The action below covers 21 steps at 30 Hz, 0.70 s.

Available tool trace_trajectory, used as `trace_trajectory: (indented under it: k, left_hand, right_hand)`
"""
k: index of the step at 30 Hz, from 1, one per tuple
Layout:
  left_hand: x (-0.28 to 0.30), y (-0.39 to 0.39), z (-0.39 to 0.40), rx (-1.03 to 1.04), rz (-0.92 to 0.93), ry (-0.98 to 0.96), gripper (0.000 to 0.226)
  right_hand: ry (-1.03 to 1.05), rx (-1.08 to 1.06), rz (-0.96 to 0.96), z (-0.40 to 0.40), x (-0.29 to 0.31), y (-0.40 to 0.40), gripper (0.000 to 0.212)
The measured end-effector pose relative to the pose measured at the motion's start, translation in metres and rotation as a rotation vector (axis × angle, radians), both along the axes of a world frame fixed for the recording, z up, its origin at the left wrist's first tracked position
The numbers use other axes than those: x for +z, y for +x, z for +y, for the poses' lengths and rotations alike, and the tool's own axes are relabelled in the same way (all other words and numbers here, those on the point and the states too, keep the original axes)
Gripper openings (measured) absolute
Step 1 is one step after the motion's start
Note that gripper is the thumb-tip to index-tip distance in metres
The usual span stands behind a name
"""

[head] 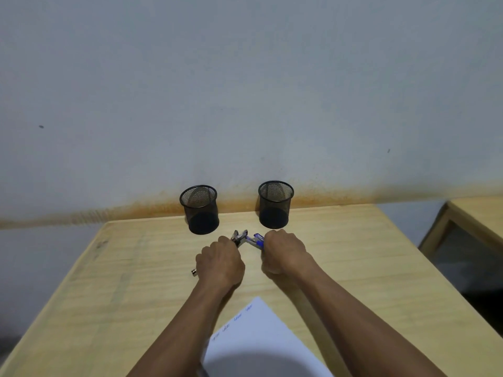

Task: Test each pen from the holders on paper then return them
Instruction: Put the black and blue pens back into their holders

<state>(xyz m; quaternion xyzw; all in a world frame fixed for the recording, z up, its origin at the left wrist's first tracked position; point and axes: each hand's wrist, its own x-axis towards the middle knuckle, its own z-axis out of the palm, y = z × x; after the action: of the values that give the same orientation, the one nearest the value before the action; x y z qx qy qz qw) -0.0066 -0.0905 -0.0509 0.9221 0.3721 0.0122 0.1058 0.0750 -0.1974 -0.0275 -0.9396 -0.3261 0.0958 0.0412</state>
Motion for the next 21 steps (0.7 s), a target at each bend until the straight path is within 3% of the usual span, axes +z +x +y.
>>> trace_trajectory:
  k: [3,6,10,16,21]
  left_hand:
    - [-0.004,-0.007,0.004,-0.039,-0.254,-0.049,0.013]
    - [0.007,-0.016,0.005,-0.046,-0.73,-0.221,0.003]
    - [0.047,-0.012,0.02,-0.035,-1.116,-0.403,0.023]
    - [0.091,0.015,0.06,-0.009,-1.334,-0.487,0.023]
    - [0.072,0.036,0.093,0.108,-1.324,-0.484,0.03]
  right_hand:
    - [0.165,-0.07,0.064,-0.007,-0.009,-0.004,0.025]
    - [0.471,-0.168,0.096,-0.015,-0.005,-0.007,0.015]
    - [0.841,-0.199,0.065,-0.014,0.031,-0.004,0.04]
    - [1.114,-0.239,-0.114,0.016,0.072,0.037,0.066]
    - [1.039,-0.262,-0.165,0.036,0.045,0.066,0.034]
